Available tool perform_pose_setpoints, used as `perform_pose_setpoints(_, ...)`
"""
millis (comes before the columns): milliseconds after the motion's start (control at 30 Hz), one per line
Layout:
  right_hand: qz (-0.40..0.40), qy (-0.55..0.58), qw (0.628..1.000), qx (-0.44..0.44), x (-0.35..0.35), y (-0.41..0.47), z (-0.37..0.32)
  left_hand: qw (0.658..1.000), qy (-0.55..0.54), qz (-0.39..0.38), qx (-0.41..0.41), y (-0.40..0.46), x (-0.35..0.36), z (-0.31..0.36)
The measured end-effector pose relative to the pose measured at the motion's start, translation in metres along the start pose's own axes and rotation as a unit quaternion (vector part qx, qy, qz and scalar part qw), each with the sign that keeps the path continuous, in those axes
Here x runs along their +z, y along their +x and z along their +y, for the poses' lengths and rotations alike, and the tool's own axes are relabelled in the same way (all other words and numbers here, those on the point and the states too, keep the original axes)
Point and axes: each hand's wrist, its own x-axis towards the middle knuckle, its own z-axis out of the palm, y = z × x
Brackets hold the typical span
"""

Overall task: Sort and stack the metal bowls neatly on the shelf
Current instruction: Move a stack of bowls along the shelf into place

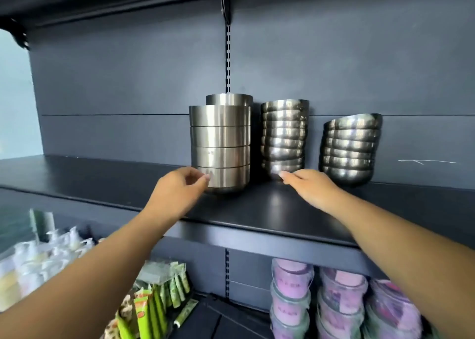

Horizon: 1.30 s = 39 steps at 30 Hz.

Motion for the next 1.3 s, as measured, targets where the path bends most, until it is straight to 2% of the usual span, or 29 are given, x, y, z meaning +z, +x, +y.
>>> perform_pose_setpoints(100, -0.025, -0.082, 0.996, -0.033, -0.019, -0.025, 0.017, 0.992, 0.075, -0.045, 0.096, -0.030, 0.023, 0.031)
perform_pose_setpoints(200, -0.005, -0.160, 0.987, -0.031, -0.053, -0.057, 0.035, 0.972, 0.119, -0.086, 0.185, -0.047, 0.055, 0.071)
perform_pose_setpoints(300, 0.038, -0.207, 0.978, 0.005, -0.103, -0.092, 0.070, 0.967, 0.094, -0.134, 0.198, -0.064, 0.099, 0.117)
perform_pose_setpoints(500, 0.222, -0.237, 0.945, 0.051, -0.229, -0.190, 0.157, 0.945, 0.050, -0.201, 0.254, -0.110, 0.200, 0.227)
perform_pose_setpoints(600, 0.248, -0.256, 0.930, 0.087, -0.276, -0.246, 0.197, 0.930, 0.035, -0.221, 0.292, -0.142, 0.248, 0.275)
perform_pose_setpoints(767, 0.272, -0.253, 0.908, 0.196, -0.341, -0.312, 0.241, 0.893, 0.018, -0.263, 0.364, -0.178, 0.311, 0.350)
perform_pose_setpoints(933, 0.288, -0.223, 0.898, 0.248, -0.379, -0.342, 0.280, 0.875, 0.013, -0.293, 0.386, -0.186, 0.360, 0.394)
perform_pose_setpoints(1100, 0.295, -0.221, 0.882, 0.294, -0.420, -0.336, 0.329, 0.871, -0.023, -0.345, 0.350, -0.178, 0.412, 0.437)
perform_pose_setpoints(1200, 0.338, -0.194, 0.862, 0.324, -0.452, -0.329, 0.360, 0.859, -0.078, -0.382, 0.331, -0.181, 0.444, 0.477)
perform_pose_setpoints(1300, 0.381, -0.153, 0.845, 0.343, -0.479, -0.325, 0.386, 0.836, -0.076, -0.413, 0.355, -0.185, 0.475, 0.516)
